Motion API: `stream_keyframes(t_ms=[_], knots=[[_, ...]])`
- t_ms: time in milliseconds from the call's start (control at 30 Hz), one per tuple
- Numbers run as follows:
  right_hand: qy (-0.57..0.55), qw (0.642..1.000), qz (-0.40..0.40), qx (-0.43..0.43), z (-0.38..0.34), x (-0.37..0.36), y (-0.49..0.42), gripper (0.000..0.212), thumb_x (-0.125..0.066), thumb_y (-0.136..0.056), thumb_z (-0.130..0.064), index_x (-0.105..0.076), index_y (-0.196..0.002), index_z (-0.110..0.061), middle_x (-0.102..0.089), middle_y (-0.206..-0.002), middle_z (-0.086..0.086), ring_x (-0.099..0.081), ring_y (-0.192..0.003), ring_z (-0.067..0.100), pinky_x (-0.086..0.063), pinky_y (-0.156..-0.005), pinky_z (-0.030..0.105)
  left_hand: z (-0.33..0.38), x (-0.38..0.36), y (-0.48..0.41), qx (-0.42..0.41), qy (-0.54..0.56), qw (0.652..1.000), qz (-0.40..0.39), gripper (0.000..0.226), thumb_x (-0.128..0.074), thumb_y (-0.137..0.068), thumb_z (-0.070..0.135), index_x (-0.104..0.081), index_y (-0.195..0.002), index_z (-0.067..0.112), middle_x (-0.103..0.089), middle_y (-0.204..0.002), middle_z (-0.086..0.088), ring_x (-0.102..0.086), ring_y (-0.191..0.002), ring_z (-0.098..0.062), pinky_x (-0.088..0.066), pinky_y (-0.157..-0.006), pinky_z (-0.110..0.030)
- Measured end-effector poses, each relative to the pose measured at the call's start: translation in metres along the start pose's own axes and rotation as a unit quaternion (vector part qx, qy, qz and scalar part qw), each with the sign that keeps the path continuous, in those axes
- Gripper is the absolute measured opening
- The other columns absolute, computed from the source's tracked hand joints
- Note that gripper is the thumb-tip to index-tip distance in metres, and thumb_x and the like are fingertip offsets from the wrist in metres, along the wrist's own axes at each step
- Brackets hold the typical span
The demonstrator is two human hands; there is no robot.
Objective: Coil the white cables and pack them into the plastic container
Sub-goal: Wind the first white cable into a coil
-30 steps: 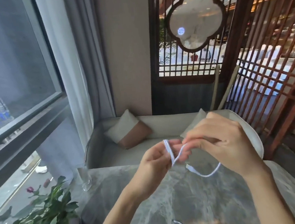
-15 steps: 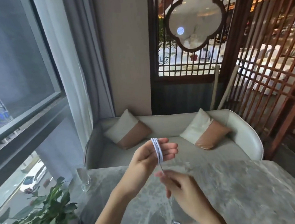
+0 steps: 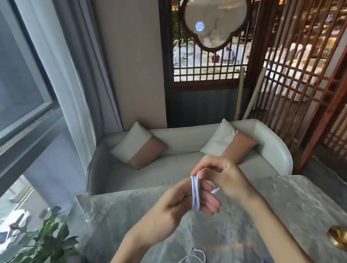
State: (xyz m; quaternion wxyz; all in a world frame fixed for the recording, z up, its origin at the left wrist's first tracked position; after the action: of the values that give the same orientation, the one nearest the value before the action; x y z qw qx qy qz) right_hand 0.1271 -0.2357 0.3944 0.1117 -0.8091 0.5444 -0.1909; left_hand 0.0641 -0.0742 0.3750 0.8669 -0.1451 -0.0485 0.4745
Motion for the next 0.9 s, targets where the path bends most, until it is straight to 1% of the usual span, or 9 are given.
stream_keyframes(t_ms=[67,167,267,333,433,600,700,767,900], knots=[[-0.057,0.998,0.0,-0.038,0.017,-0.01,0.004,0.006,-0.073,-0.075,-0.021,-0.076,-0.071,-0.025,-0.069,-0.062,-0.011,-0.062,-0.061,0.0,-0.047,-0.062,0.012,0.0,0.002,0.002,0.007,0.029,0.999,-0.015,0.027,-0.033,-0.097,-0.007,-0.042,-0.12,-0.017,-0.063,-0.104,-0.024,-0.061,-0.093,-0.031,-0.05,-0.088,-0.038],[-0.117,0.984,0.001,-0.136,0.038,-0.028,0.015,0.014,-0.068,-0.072,-0.017,-0.072,-0.059,-0.021,-0.057,-0.044,-0.009,-0.052,-0.037,0.001,-0.045,-0.04,0.016,-0.008,0.003,0.004,-0.001,0.088,0.996,0.011,0.028,-0.036,-0.098,-0.006,-0.044,-0.122,-0.016,-0.064,-0.105,-0.025,-0.06,-0.095,-0.033,-0.049,-0.089,-0.039],[-0.025,0.986,0.054,-0.156,0.052,-0.049,0.033,0.032,-0.056,-0.078,0.006,-0.062,-0.061,-0.02,-0.052,-0.046,-0.009,-0.048,-0.041,-0.008,-0.039,-0.048,0.013,-0.021,0.009,0.002,0.011,0.146,0.985,0.091,0.032,-0.043,-0.093,-0.002,-0.052,-0.122,-0.009,-0.067,-0.112,-0.025,-0.064,-0.102,-0.036,-0.052,-0.091,-0.04],[0.092,0.983,0.06,-0.146,0.057,-0.052,0.048,0.04,-0.054,-0.09,0.004,-0.06,-0.06,-0.021,-0.058,-0.051,-0.007,-0.052,-0.047,-0.006,-0.037,-0.053,0.015,-0.03,0.013,0.001,0.021,0.149,0.981,0.125,0.034,-0.042,-0.091,-0.001,-0.053,-0.123,-0.005,-0.068,-0.117,-0.025,-0.065,-0.106,-0.035,-0.051,-0.094,-0.042],[0.218,0.969,0.004,-0.119,0.045,-0.052,0.065,0.018,-0.059,-0.095,-0.022,-0.07,-0.091,-0.035,-0.066,-0.067,-0.016,-0.06,-0.059,-0.001,-0.043,-0.061,0.012,-0.039,0.023,-0.001,0.006,0.123,0.976,0.181,0.037,-0.039,-0.09,-0.003,-0.051,-0.125,-0.006,-0.067,-0.119,-0.025,-0.065,-0.107,-0.035,-0.051,-0.094,-0.039],[0.436,0.897,-0.056,-0.054,0.026,-0.05,0.08,0.041,-0.046,-0.098,-0.031,-0.044,-0.139,-0.037,-0.06,-0.116,-0.009,-0.057,-0.109,0.013,-0.044,-0.088,0.026,-0.055,0.021,-0.002,0.031,0.013,0.976,0.214,0.029,-0.032,-0.1,-0.011,-0.049,-0.124,-0.009,-0.067,-0.116,-0.027,-0.067,-0.103,-0.032,-0.055,-0.092,-0.036],[0.543,0.838,-0.061,0.019,0.009,-0.047,0.082,0.035,-0.075,-0.08,-0.018,-0.066,-0.113,-0.027,-0.063,-0.096,-0.008,-0.063,-0.093,0.016,-0.053,-0.072,0.024,-0.06,0.007,0.0,0.055,-0.058,0.972,0.221,0.028,-0.029,-0.102,-0.01,-0.048,-0.123,-0.006,-0.066,-0.116,-0.023,-0.066,-0.102,-0.025,-0.053,-0.093,-0.031],[0.509,0.853,-0.046,0.106,0.002,-0.04,0.08,0.032,-0.081,-0.073,-0.008,-0.068,-0.097,-0.024,-0.063,-0.091,-0.009,-0.062,-0.085,0.016,-0.054,-0.068,0.027,-0.053,0.002,0.001,0.062,-0.099,0.973,0.197,0.028,-0.032,-0.102,-0.009,-0.052,-0.119,0.001,-0.067,-0.111,-0.01,-0.065,-0.103,-0.013,-0.05,-0.093,-0.027],[0.386,0.894,-0.038,0.225,-0.003,-0.018,0.061,0.006,-0.067,-0.093,-0.027,-0.068,-0.094,-0.02,-0.065,-0.097,-0.011,-0.056,-0.096,0.012,-0.046,-0.085,0.021,-0.032,-0.001,0.008,0.055,-0.145,0.984,0.086,0.031,-0.038,-0.09,-0.015,-0.057,-0.086,0.009,-0.063,-0.081,0.005,-0.058,-0.078,-0.011,-0.047,-0.077,-0.025]])
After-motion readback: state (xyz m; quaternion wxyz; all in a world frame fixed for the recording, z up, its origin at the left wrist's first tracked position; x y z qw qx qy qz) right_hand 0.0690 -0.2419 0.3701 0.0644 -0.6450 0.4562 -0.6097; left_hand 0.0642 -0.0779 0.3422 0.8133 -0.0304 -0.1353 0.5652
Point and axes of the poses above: each hand's wrist, its own y-axis away from the middle knuckle, its own x-axis out of the back of the hand, z = x × y, the point moved 1 cm from there along -y, towards the middle knuckle
